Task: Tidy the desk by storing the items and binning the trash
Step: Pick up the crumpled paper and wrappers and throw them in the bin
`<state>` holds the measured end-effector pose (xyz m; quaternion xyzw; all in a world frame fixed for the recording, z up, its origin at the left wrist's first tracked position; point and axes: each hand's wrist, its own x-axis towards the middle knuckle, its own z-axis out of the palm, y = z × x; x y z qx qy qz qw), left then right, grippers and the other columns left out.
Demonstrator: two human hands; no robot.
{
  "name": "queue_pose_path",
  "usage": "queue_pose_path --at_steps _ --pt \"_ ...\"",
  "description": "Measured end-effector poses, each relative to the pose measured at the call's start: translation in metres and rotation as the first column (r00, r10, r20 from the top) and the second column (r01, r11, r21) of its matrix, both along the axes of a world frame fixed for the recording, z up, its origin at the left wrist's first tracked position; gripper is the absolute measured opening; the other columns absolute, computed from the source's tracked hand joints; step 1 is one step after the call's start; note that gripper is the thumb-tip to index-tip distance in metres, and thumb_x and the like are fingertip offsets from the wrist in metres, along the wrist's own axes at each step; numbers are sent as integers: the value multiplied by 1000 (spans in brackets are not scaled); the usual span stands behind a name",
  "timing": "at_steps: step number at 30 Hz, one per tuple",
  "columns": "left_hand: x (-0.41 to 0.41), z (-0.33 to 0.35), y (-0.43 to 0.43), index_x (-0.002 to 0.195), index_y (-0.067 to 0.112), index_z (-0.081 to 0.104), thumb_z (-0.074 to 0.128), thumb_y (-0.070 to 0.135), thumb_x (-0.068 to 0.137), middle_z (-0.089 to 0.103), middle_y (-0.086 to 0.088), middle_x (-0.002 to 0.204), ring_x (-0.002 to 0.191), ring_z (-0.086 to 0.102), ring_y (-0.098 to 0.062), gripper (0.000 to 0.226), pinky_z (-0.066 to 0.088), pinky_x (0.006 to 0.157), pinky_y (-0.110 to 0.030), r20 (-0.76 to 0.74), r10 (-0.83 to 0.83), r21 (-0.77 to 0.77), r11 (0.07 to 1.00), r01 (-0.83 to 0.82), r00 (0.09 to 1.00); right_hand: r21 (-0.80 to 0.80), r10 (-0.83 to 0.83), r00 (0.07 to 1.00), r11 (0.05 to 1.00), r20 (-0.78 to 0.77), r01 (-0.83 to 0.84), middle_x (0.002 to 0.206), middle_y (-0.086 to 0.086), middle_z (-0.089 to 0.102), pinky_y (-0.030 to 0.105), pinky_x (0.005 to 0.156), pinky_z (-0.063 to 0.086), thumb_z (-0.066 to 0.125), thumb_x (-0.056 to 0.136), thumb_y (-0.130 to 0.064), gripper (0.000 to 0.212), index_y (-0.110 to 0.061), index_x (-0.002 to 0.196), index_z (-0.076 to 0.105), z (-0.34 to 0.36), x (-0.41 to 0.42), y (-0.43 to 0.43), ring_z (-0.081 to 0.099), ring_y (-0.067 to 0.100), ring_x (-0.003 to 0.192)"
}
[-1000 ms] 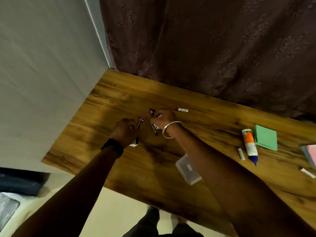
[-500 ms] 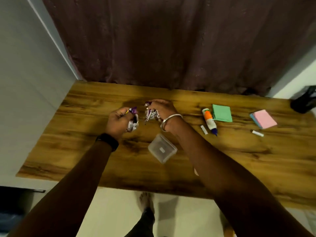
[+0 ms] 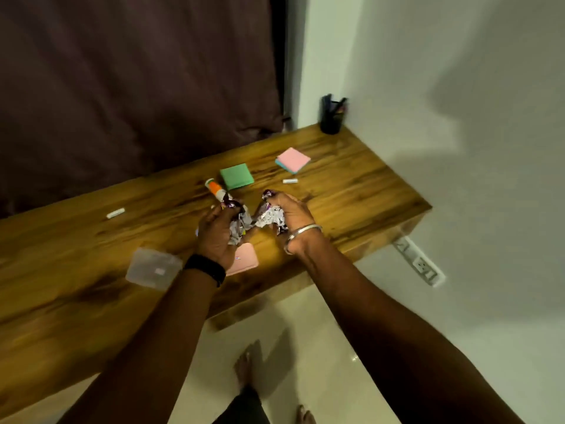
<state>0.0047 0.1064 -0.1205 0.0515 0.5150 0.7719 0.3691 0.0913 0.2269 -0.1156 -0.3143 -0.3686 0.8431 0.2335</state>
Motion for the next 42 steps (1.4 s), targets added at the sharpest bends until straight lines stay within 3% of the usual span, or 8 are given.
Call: queue_pose_path --at_steps 5,9,17,25,31,34,39,42 --pt "59 -14 76 92 21 70 58 10 96 75 -4 97 92 74 -21 17 60 86 -50 81 -211 -4 977 212 974 -106 -308 951 945 35 310 90 23 68 39 72 54 75 70 -11 22 -8 91 76 -17 84 52 65 33 77" --pt "107 -32 130 92 21 71 64 14 88 68 -6 95 92 69 -23 10 56 90 -50 69 -381 -22 923 384 922 -165 -511 858 843 55 513 77 17 68 27 52 54 67 77 -2 17 -5 92 74 -35 144 75 66 27 61" --pt "205 -97 194 88 17 67 60 13 93 72 -3 82 78 70 -18 10 56 77 -34 191 -613 -87 767 636 766 -199 -831 538 508 144 838 82 19 70 49 85 50 64 79 4 21 -3 95 77 -107 229 83 66 31 74" --pt "271 -198 213 96 8 69 55 7 97 72 -17 94 87 72 -32 15 60 72 -37 337 -653 -206 651 730 678 -373 -919 348 262 185 890 108 28 65 65 106 40 73 72 -7 27 -5 100 74 -202 278 74 60 42 102" --pt "306 -278 245 114 2 65 64 16 85 60 -35 129 113 64 -45 32 53 101 -55 415 -648 -264 586 766 638 -455 -933 302 187 195 871 95 18 72 50 94 52 62 89 -6 18 -14 85 78 -282 313 90 68 34 88" --pt "321 -325 261 101 7 72 51 18 100 69 -26 118 108 67 -39 24 55 95 -49 457 -678 -275 508 817 575 -493 -932 291 154 214 856 100 17 70 50 98 50 66 85 -9 13 -11 94 75 -332 324 105 68 33 89" --pt "336 -418 284 140 1 56 57 31 93 63 -25 134 121 63 -40 55 55 98 -48 538 -650 -317 433 844 536 -498 -895 316 127 315 858 128 24 59 53 108 44 78 74 -19 63 -3 132 57 -421 336 120 60 38 114" --pt "343 -468 292 105 11 80 47 29 102 74 -17 116 111 68 -36 37 51 102 -50 555 -651 -355 377 856 517 -524 -879 308 81 364 848 133 23 60 43 85 59 72 84 -20 54 -2 133 58 -477 344 123 61 38 114"
